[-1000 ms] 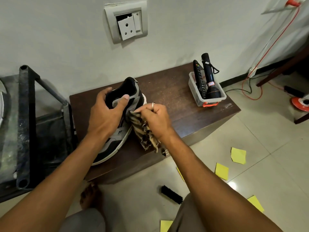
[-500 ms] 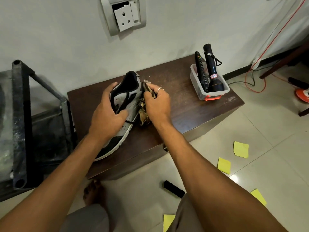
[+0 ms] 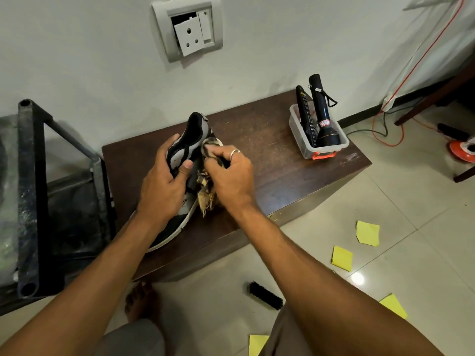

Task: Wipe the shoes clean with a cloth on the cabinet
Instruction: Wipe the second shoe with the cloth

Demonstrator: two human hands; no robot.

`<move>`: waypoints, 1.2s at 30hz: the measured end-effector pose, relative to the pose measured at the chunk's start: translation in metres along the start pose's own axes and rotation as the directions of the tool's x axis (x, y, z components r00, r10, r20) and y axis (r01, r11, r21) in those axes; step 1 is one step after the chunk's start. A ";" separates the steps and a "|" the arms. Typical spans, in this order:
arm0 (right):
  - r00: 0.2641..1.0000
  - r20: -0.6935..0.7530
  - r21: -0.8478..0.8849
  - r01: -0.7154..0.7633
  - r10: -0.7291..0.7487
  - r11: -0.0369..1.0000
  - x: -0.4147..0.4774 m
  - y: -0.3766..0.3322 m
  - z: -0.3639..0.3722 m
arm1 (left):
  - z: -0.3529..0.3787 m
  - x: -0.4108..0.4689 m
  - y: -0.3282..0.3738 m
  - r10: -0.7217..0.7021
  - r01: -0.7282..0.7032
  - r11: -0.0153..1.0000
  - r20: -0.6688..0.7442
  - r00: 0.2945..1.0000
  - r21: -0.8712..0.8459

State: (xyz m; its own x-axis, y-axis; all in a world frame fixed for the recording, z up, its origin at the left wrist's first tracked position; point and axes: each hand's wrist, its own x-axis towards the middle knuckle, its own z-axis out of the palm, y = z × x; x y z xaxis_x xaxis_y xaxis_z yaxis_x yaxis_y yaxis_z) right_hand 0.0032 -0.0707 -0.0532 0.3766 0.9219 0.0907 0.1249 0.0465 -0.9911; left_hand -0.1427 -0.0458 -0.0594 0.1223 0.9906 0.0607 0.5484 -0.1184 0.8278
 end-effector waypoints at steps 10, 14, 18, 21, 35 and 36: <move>0.993 -0.117 0.084 0.009 0.001 0.996 0.005 -0.006 -0.001 | 0.001 0.000 -0.001 -0.016 0.016 1.000 0.005 1.000 0.003; 0.993 -0.116 -0.049 0.010 -0.016 0.999 0.002 -0.007 0.023 | -0.001 0.001 -0.002 -0.022 0.023 0.999 0.002 1.000 -0.035; 0.999 -0.010 -0.111 0.042 -0.043 0.993 -0.007 -0.004 0.026 | -0.001 0.001 -0.001 -0.039 0.039 0.998 0.012 0.999 -0.058; 0.998 0.036 -0.128 0.055 -0.051 0.990 -0.009 -0.006 0.022 | -0.001 0.001 -0.003 -0.041 0.041 0.993 0.007 0.999 -0.109; 0.994 0.011 -0.181 0.105 -0.105 0.978 -0.018 -0.012 0.037 | -0.003 0.005 -0.006 -0.080 0.080 0.983 0.009 0.997 -0.163; 0.993 0.026 -0.192 0.117 -0.114 0.974 -0.018 -0.012 0.038 | -0.004 0.005 -0.007 -0.086 0.088 0.981 0.017 0.996 -0.174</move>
State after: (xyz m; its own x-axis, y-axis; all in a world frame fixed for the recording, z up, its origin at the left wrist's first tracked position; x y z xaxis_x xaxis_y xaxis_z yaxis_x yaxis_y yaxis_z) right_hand -0.0398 -0.0733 -0.0464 0.3358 0.9203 0.2007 0.3419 0.0795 -0.9364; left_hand -0.1490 -0.0400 -0.0624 0.0885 0.9959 -0.0202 0.4048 -0.0174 0.9142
